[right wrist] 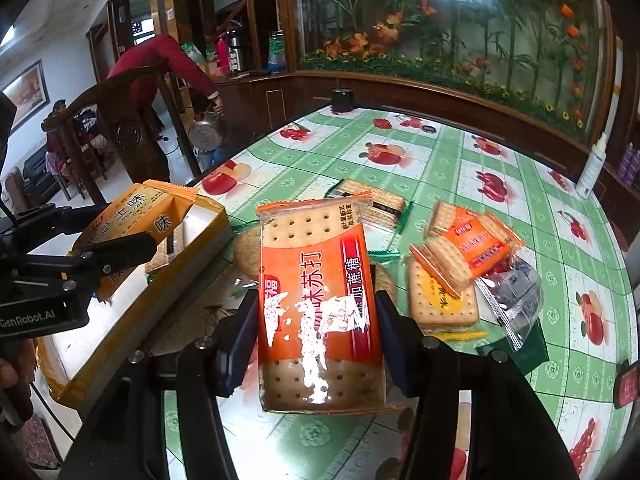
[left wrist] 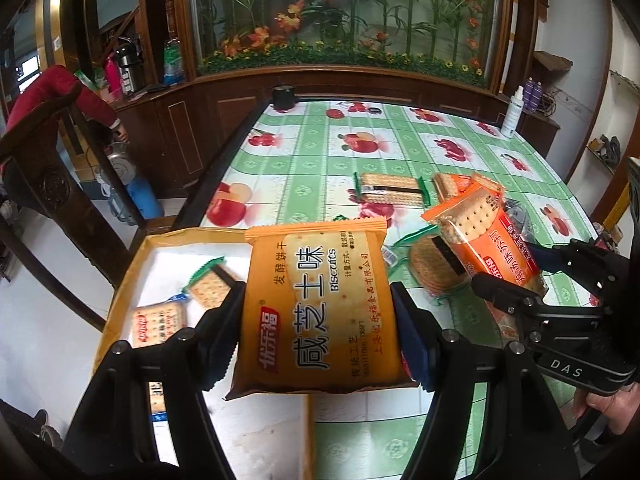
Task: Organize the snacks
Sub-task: 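Carry both orange packs to the cardboard box and release them inside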
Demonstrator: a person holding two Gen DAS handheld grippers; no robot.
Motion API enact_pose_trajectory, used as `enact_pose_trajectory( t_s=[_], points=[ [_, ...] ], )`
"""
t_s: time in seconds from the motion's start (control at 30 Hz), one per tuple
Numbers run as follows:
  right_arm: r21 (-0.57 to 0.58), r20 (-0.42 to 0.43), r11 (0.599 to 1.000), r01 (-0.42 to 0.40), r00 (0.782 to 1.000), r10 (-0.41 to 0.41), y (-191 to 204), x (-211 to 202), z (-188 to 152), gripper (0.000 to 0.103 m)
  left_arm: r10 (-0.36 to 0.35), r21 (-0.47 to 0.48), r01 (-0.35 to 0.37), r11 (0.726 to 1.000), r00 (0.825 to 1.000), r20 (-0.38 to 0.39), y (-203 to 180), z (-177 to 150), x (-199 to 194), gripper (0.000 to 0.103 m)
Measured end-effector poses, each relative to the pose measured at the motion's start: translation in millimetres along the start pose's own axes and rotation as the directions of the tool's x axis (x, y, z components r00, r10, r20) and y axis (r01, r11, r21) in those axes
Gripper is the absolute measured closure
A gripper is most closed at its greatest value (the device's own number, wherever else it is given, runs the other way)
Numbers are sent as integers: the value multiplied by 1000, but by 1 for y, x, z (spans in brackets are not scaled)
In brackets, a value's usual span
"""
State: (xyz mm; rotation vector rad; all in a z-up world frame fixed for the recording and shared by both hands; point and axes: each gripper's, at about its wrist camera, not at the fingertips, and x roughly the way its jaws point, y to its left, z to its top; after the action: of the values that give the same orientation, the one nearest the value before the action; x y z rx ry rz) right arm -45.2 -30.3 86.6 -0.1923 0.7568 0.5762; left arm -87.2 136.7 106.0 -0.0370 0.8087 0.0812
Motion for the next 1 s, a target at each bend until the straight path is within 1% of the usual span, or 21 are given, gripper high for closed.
enact_pose_trajectory(
  t_s=[0.13, 0.43, 0.63, 0.8, 0.87, 1.0],
  points=[
    [-13, -3, 1000, -7, 1000, 7, 7, 3, 3, 47, 15, -13, -15, 1000, 1000, 8, 9, -3, -2, 32],
    [-67, -14, 997, -35, 999, 34, 33, 16, 17, 47, 76, -43, -76, 996, 997, 15, 39, -7, -3, 32],
    [-109, -16, 992, -60, 998, 59, 57, 22, 28, 47, 101, -66, -101, 993, 995, 0, 60, -11, 0, 32],
    [-130, -19, 988, -86, 996, 84, 74, 30, 39, 47, 112, -93, -114, 989, 993, -28, 82, -18, 4, 32],
    [-138, -22, 985, -103, 995, 101, 82, 34, 44, 47, 120, -102, -124, 987, 992, -41, 90, -22, 5, 32],
    [-150, -36, 977, -149, 989, 145, 98, 48, 56, 47, 110, -118, -118, 986, 991, -70, 101, -33, 7, 32]
  ],
)
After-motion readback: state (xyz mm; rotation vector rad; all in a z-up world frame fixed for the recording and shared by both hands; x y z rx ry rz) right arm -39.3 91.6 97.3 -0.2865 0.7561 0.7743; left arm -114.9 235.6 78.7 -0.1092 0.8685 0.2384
